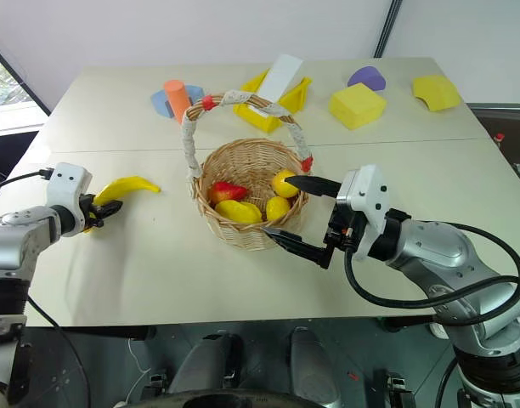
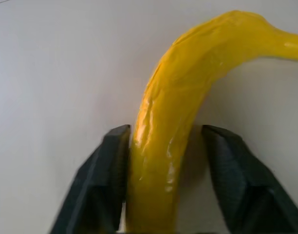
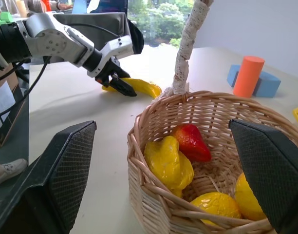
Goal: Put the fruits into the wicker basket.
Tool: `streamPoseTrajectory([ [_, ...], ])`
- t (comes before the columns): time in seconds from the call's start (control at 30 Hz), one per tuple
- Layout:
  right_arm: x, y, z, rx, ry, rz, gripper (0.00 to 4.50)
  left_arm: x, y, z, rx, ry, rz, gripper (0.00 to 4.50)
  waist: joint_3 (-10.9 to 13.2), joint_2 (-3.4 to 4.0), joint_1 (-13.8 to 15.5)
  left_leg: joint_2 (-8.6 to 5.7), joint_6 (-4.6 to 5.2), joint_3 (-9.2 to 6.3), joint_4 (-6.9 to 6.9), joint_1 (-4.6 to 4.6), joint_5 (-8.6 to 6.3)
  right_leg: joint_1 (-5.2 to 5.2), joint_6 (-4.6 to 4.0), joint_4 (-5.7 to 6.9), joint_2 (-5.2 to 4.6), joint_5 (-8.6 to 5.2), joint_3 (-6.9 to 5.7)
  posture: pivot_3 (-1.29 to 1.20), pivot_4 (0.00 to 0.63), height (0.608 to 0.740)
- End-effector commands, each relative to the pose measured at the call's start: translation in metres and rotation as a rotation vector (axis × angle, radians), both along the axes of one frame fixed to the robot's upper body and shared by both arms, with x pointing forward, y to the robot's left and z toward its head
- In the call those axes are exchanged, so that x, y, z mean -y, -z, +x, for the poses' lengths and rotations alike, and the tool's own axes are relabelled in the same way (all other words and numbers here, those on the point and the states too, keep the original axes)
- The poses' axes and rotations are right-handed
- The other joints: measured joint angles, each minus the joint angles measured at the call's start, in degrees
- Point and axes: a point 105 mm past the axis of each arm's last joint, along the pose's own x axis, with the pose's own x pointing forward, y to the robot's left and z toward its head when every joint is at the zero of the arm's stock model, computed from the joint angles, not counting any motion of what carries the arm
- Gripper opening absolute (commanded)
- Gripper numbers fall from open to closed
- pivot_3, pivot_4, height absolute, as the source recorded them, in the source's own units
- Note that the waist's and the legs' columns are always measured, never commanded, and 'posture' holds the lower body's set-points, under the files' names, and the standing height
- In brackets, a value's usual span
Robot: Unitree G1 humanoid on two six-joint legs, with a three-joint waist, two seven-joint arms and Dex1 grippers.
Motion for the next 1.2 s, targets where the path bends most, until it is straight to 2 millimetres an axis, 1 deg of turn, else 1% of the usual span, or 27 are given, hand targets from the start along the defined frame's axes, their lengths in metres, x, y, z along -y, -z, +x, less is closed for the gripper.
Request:
streamPoseTrajectory([
  [0.03, -0.002, -0.008, -0.002, 0.051, -0.015, 0.008, 4.5, -0.006, -0.011, 0.0, 0.043, -0.023, 0.021, 0.57, 0.0, 0.0, 0.0, 0.0, 0.0, 0.0, 0.0, 0.0, 0.0, 0.0, 0.0, 0.0, 0.0, 0.0, 0.0, 0.0, 0.15, 0.74],
  [0.07, -0.002, -0.008, -0.002, 0.056, -0.011, 0.005, 4.5, -0.01, -0.012, -0.001, 0.048, -0.039, 0.029, 0.47, 0.0, 0.0, 0.0, 0.0, 0.0, 0.0, 0.0, 0.0, 0.0, 0.0, 0.0, 0.0, 0.0, 0.0, 0.0, 0.0, 0.15, 0.74],
  [0.13, 0.0, -0.009, -0.001, 0.066, 0.0, -0.002, 4.5, -0.015, -0.02, -0.001, 0.091, -0.051, 0.033, 0.46, 0.0, 0.0, 0.0, 0.0, 0.0, 0.0, 0.0, 0.0, 0.0, 0.0, 0.0, 0.0, 0.0, 0.0, 0.0, 0.0, 0.15, 0.74],
  [0.17, 0.003, -0.01, 0.0, 0.069, 0.008, -0.006, 4.5, -0.013, -0.029, -0.002, 0.143, -0.026, 0.032, 0.46, 0.0, 0.0, 0.0, 0.0, 0.0, 0.0, 0.0, 0.0, 0.0, 0.0, 0.0, 0.0, -0.01, 0.0, 0.0, 0.0, 0.15, 0.74],
  [0.2, 0.006, -0.01, 0.001, 0.074, 0.018, -0.014, 4.5, -0.007, -0.04, -0.004, 0.206, 0.023, 0.0, 0.46, 0.0, 0.0, -0.1, 0.0, 0.0, 0.0, -0.01, 0.0, 0.0, -0.01, 0.0, 0.0, -0.01, 0.0, 0.0, 0.0, 0.15, 0.74],
  [0.23, 0.012, -0.011, 0.003, 0.078, 0.039, -0.023, 4.5, 0.007, -0.057, -0.012, 0.291, 0.127, -0.039, 0.46, 0.0, -0.01, -0.1, 0.0, -0.01, 0.0, -0.01, -0.01, 0.0, -0.03, 0.0, -0.01, -0.01, 0.0, 0.01, 0.0, 0.15, 0.74],
  [0.27, 0.016, -0.012, 0.005, 0.08, 0.053, -0.03, 4.5, 0.017, -0.069, -0.02, 0.345, 0.202, -0.06, 0.46, 0.0, -0.01, 0.0, 0.01, -0.01, 0.01, -0.02, -0.04, 0.0, -0.06, -0.01, -0.01, -0.04, 0.0, 0.02, 0.0, 0.15, 0.74],
  [0.3, 0.02, -0.012, 0.006, 0.081, 0.067, -0.034, 4.5, 0.029, -0.078, -0.029, 0.379, 0.275, -0.118, 0.46, 0.0, -0.02, 0.0, 0.0, -0.02, 0.02, -0.02, -0.07, -0.01, -0.06, -0.01, -0.02, -0.09, 0.0, 0.01, 0.0, 0.15, 0.74],
  [0.37, 0.032, -0.013, 0.012, 0.076, 0.114, -0.047, 4.5, 0.064, -0.095, -0.053, 0.393, 0.465, -0.301, 0.46, 0.0, -0.03, 0.2, -0.01, -0.03, 0.04, -0.02, -0.09, -0.01, -0.04, -0.03, -0.1, -0.15, 0.0, 0.0, 0.0, 0.15, 0.74],
  [0.43, 0.041, -0.013, 0.016, 0.075, 0.143, -0.057, 4.5, 0.095, -0.107, -0.07, 0.395, 0.631, -0.339, 0.46, 0.0, -0.02, 0.3, -0.02, -0.02, 0.04, -0.02, -0.08, -0.02, 0.01, -0.03, -0.12, -0.2, 0.0, -0.03, 0.0, 0.15, 0.74],
  [0.53, 0.048, -0.009, 0.019, 0.068, 0.164, -0.073, 4.5, 0.14, -0.104, -0.077, 0.314, 0.791, -0.281, 0.46, 0.0, -0.02, 0.4, -0.03, -0.02, 0.05, -0.01, -0.05, -0.01, 0.07, -0.03, -0.12, -0.24, -0.01, -0.07, 0.0, 0.15, 0.74],
  [0.6, 0.05, -0.009, 0.02, 0.068, 0.171, -0.076, 4.5, 0.166, -0.104, -0.076, 0.305, 0.868, -0.253, 0.46, 0.0, -0.01, 0.3, -0.04, -0.02, 0.07, 0.0, 0.0, -0.01, 0.12, -0.02, -0.11, -0.2, 0.0, -0.09, 0.0, 0.15, 0.74],
  [0.7, 0.051, -0.009, 0.021, 0.077, 0.183, -0.073, 4.5, 0.203, -0.109, -0.067, 0.342, 0.933, -0.262, 0.46, 0.0, -0.03, 0.2, -0.04, -0.01, 0.07, 0.03, 0.01, 0.0, 0.14, -0.01, -0.09, -0.11, 0.01, -0.09, 0.0, 0.15, 0.74],
  [0.77, 0.05, -0.009, 0.02, 0.081, 0.191, -0.068, 4.5, 0.223, -0.109, -0.054, 0.368, 0.937, -0.206, 0.46, 0.0, -0.04, 0.1, -0.03, -0.01, 0.06, 0.04, 0.01, 0.0, 0.14, 0.0, -0.07, -0.04, 0.01, -0.09, 0.0, 0.15, 0.74],
  [0.8, 0.049, -0.009, 0.02, 0.084, 0.196, -0.064, 4.5, 0.23, -0.107, -0.046, 0.374, 0.93, -0.17, 0.46, 0.0, -0.04, 0.1, -0.03, -0.01, 0.07, 0.04, 0.0, 0.0, 0.12, 0.0, -0.07, 0.0, 0.01, -0.07, 0.0, 0.15, 0.74],
  [0.87, 0.048, -0.009, 0.019, 0.087, 0.206, -0.06, 4.5, 0.24, -0.103, -0.038, 0.377, 0.93, -0.126, 0.46, 0.0, -0.04, -0.1, -0.03, 0.0, 0.07, 0.05, 0.02, 0.01, 0.13, 0.0, -0.04, 0.07, 0.01, -0.07, 0.0, 0.15, 0.74],
  [0.93, 0.049, -0.008, 0.018, 0.088, 0.216, -0.058, 4.5, 0.246, -0.1, -0.035, 0.378, 0.943, -0.106, 0.46, 0.0, -0.04, -0.3, 0.0, 0.0, 0.1, 0.05, 0.04, 0.01, 0.11, 0.01, -0.02, 0.14, 0.0, -0.02, 0.0, 0.15, 0.74],
  [1.03, 0.049, -0.008, 0.017, 0.087, 0.221, -0.058, 4.5, 0.248, -0.099, -0.035, 0.386, 0.952, -0.095, 0.46, 0.0, -0.04, -0.2, 0.03, 0.0, 0.1, 0.04, 0.04, 0.01, 0.09, 0.0, 0.0, 0.18, 0.0, -0.02, 0.0, 0.15, 0.74],
  [1.1, 0.058, -0.004, 0.021, 0.073, 0.285, -0.056, 4.5, 0.249, -0.102, -0.033, 0.391, 0.956, -0.113, 1.52, 0.0, -0.04, 0.0, 0.02, 0.0, 0.1, 0.05, 0.04, 0.01, 0.11, 0.01, -0.01, 0.16, 0.0, -0.02, 0.0, 0.15, 0.74],
  [1.17, 0.071, 0.008, 0.031, 0.037, 0.375, -0.076, 4.5, 0.248, -0.104, -0.033, 0.396, 0.964, -0.117, 2.42, 0.0, -0.05, 0.2, 0.01, 0.0, 0.09, 0.08, 0.03, 0.01, 0.14, 0.01, -0.01, 0.15, 0.0, -0.03, 0.0, 0.15, 0.74],
  [1.2, 0.077, 0.015, 0.036, 0.023, 0.416, -0.087, 4.5, 0.246, -0.106, -0.034, 0.401, 0.96, -0.128, 2.96, 0.0, -0.05, 0.1, 0.0, 0.0, 0.09, 0.09, 0.03, 0.01, 0.14, 0.01, -0.02, 0.13, 0.0, -0.03, 0.0, 0.15, 0.74],
])
